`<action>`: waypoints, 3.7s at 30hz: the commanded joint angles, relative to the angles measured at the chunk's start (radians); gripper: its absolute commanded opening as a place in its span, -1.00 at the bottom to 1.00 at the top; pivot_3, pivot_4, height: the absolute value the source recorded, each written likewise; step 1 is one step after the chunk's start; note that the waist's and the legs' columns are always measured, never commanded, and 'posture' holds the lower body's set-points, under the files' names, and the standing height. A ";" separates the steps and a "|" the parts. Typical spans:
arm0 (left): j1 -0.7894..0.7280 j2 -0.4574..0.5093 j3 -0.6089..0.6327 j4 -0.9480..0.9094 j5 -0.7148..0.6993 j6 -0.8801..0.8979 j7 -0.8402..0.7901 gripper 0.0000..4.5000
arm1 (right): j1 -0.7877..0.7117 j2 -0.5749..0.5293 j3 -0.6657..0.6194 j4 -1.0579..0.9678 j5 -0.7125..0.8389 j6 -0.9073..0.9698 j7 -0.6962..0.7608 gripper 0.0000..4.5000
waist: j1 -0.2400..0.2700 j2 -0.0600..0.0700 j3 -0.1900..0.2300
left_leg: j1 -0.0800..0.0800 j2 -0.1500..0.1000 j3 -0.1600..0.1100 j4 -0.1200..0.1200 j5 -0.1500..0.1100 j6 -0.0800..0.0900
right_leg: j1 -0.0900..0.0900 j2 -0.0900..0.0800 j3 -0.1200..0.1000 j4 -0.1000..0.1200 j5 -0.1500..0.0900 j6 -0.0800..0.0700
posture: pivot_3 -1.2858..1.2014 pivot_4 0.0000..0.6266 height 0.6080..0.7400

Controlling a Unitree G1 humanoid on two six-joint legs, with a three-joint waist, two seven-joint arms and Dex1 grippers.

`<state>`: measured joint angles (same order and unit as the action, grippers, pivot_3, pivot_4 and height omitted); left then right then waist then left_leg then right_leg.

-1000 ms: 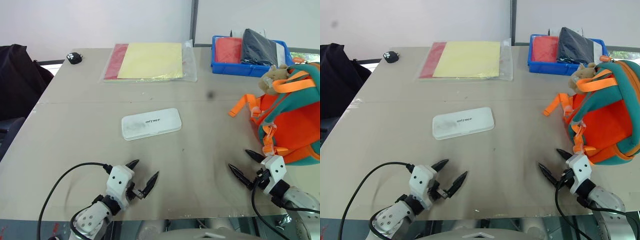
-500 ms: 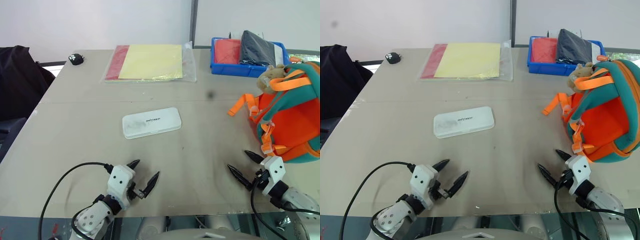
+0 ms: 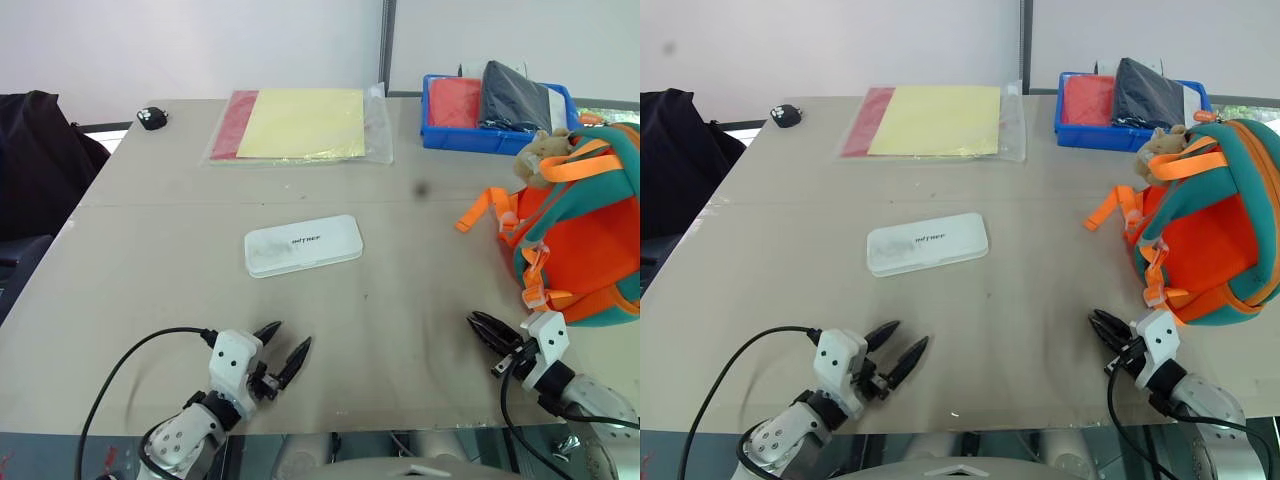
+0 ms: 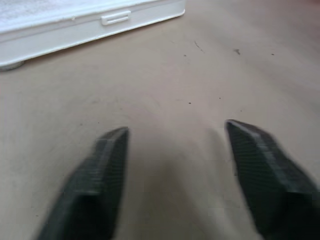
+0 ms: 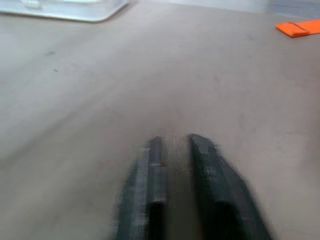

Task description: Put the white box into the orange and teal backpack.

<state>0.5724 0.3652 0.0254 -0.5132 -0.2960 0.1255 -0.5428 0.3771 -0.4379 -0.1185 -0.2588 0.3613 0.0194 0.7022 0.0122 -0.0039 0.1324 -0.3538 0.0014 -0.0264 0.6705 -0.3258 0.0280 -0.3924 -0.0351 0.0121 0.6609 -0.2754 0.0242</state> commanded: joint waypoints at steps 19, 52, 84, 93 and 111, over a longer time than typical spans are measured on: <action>-0.387 0.232 0.375 0.448 -0.021 -0.018 0.015 1.00 | -0.504 0.011 0.111 0.108 -0.126 0.292 -0.176 0.98 | -0.006 -0.001 0.001 | 0.002 -0.001 0.000 0.001 0.001 -0.002 | 0.000 0.002 0.000 0.003 0.000 0.000 | 0.03 -0.52 1.00; -0.813 0.052 -0.065 0.634 0.146 0.057 -0.113 -0.98 | -0.543 0.125 0.281 -0.050 -0.155 0.550 -0.132 -1.00 | -0.006 -0.001 0.000 | -0.012 -0.011 -0.010 0.004 0.005 -0.008 | -0.012 -0.006 -0.002 0.008 0.002 0.003 | 0.03 -0.52 1.00; -0.776 0.241 0.204 0.580 -0.510 1.028 -0.374 0.95 | -0.452 0.021 0.236 -0.173 -0.135 0.584 -0.150 -1.00 | -0.027 -0.002 0.000 | -0.008 -0.010 -0.009 0.006 0.004 -0.006 | -0.011 -0.003 0.000 0.012 0.001 0.004 | 0.03 -0.52 1.00; -0.858 0.177 0.214 0.673 -0.561 1.154 -0.349 0.95 | -0.448 0.027 0.246 -0.168 -0.157 0.566 -0.164 -1.00 | -0.016 -0.001 0.000 | -0.007 -0.012 -0.011 0.011 0.005 -0.008 | -0.008 -0.004 -0.001 0.013 0.002 0.004 | 0.03 -0.52 1.00; -0.712 0.098 0.171 0.537 -0.671 1.063 -0.530 0.95 | -0.452 0.020 0.263 -0.147 -0.202 0.519 -0.143 -1.00 | -0.026 -0.003 0.001 | -0.010 -0.011 -0.012 0.009 0.005 -0.008 | -0.011 -0.005 0.000 0.010 0.001 0.004 | 0.03 -0.52 1.00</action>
<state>-0.1462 0.4728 0.2314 0.0296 -0.9904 1.2066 -1.0996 -0.0604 -0.4274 0.1073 -0.3692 0.1369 0.5806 0.5286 -0.0138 -0.0065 0.1336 -0.3639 -0.0099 -0.0382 0.6790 -0.3204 0.0197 -0.4035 -0.0402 0.0124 0.6710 -0.2739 0.0280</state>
